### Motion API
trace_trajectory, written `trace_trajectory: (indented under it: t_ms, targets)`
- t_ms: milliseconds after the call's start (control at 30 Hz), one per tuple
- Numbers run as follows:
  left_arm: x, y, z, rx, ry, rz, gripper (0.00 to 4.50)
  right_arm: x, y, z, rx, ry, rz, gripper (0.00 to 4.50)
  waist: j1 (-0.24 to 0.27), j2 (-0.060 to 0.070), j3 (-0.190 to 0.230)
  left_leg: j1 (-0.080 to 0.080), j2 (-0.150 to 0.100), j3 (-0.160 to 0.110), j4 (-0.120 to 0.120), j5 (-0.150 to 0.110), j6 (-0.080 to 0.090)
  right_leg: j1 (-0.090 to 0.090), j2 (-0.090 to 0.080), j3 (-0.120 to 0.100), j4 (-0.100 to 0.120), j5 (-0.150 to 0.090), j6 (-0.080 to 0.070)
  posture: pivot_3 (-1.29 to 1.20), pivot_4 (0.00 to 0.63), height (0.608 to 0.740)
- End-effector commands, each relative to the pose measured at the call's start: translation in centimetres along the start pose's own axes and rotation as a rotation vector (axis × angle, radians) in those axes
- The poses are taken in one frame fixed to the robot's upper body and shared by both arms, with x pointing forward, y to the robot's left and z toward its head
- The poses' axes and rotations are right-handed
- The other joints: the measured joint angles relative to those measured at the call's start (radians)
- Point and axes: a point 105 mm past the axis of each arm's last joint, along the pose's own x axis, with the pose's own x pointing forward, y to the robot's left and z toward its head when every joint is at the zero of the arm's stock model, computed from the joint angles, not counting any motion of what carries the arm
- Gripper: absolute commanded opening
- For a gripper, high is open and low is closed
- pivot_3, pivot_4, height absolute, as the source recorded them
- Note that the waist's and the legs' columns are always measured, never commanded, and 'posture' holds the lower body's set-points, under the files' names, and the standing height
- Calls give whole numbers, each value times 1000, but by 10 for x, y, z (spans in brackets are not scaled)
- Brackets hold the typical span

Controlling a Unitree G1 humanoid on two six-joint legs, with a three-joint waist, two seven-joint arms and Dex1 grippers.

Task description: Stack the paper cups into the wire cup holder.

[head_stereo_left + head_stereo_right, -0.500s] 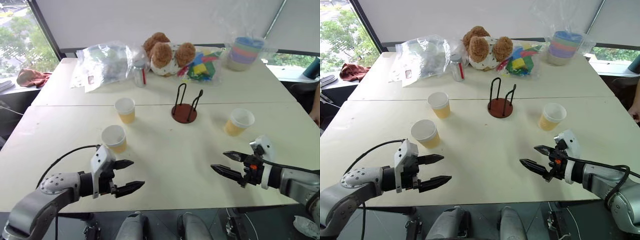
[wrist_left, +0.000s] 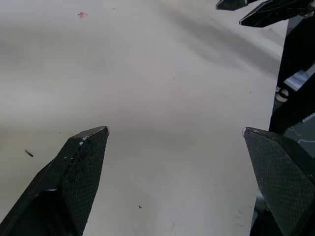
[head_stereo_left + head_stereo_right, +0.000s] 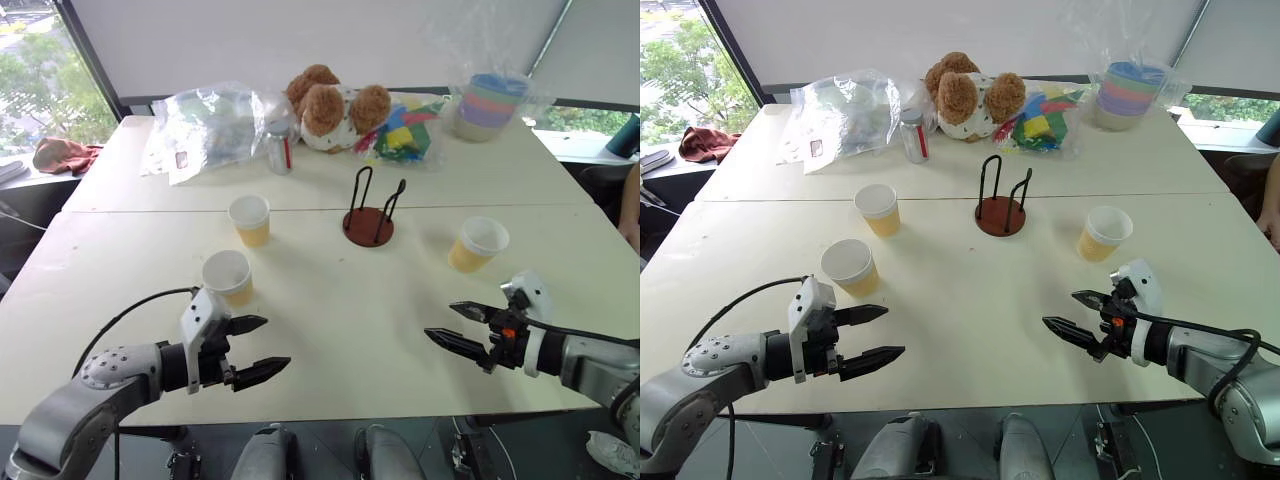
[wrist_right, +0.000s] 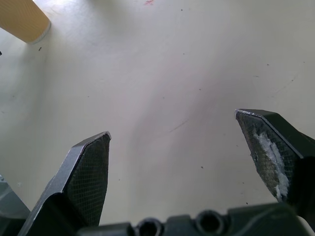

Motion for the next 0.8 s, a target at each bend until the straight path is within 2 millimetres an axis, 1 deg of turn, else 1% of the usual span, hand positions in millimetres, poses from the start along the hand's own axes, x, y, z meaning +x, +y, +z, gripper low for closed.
trace_trajectory:
  t_ms: [33, 133, 300, 333, 433, 467, 533, 567, 633, 667, 733, 800]
  targets:
    - [-4, -5, 5, 19, -19, -6, 4500, -2, 1, 2, -17, -13, 3, 4415, 0, 0, 0, 0, 0, 0, 0, 0, 0, 0, 0, 0, 0, 0, 0, 0, 150, 740]
    - [-5, -8, 1, 19, -9, -20, 4500, -2, 2, 1, -14, -12, 2, 4415, 0, 0, 0, 0, 0, 0, 0, 0, 0, 0, 0, 0, 0, 0, 0, 0, 150, 740]
    - [-5, -6, 6, 30, -26, -23, 4500, -2, 0, 2, -11, -12, -7, 4415, 0, 0, 0, 0, 0, 0, 0, 0, 0, 0, 0, 0, 0, 0, 0, 0, 150, 740]
    - [-4, -6, 8, 32, -30, -23, 4500, -2, -2, 3, -13, -14, -15, 4415, 0, 0, 0, 0, 0, 0, 0, 0, 0, 0, 0, 0, 0, 0, 0, 0, 150, 740]
    - [-2, -11, 16, 25, -41, -60, 4500, -4, -6, 16, 6, -67, -35, 4415, 0, 0, 0, 0, 0, 0, 0, 0, 0, 0, 0, 0, 0, 0, 0, 0, 150, 740]
    - [-2, -11, 22, 47, -40, -77, 4500, -4, -7, 26, 15, -115, -40, 4415, 0, 0, 0, 0, 0, 0, 0, 0, 0, 0, 0, 0, 0, 0, 0, 0, 150, 740]
    - [-3, -7, 43, 108, -41, -102, 4500, -4, -9, 59, 27, -257, -41, 4415, 0, 0, 0, 0, 0, 0, 0, 0, 0, 0, 1, 0, 0, 0, 0, 0, 150, 740]
    - [-6, -2, 61, 137, -52, -109, 4500, -2, -11, 78, 28, -331, -48, 4415, 0, 0, 0, 0, 0, 0, 0, 1, -1, 0, 1, 0, 1, 0, 0, 0, 150, 740]
    - [-12, 3, 89, 179, -49, -131, 4500, 7, -16, 102, 6, -382, -79, 4415, -2, 0, 1, 0, 0, 0, 1, 2, -2, 0, 2, 0, 1, 1, -2, 0, 150, 740]
    - [-15, 6, 100, 201, -39, -134, 4500, 15, -18, 108, -8, -380, -95, 4415, -3, 0, 0, 0, 0, 0, 1, 3, -1, 0, 2, 0, 1, 2, -3, 0, 150, 740]
    - [-23, 11, 119, 227, -29, -140, 4500, 35, -23, 115, -24, -354, -116, 4415, -5, 0, 0, 1, 0, 0, 1, 3, -1, 0, 4, 0, 1, 3, 0, 0, 150, 740]
    - [-30, 16, 132, 248, -25, -132, 4500, 52, -26, 118, -27, -346, -114, 4415, -7, 0, 0, 0, 0, 0, 0, 3, -1, 0, 8, 0, 1, 3, 2, 0, 150, 740]
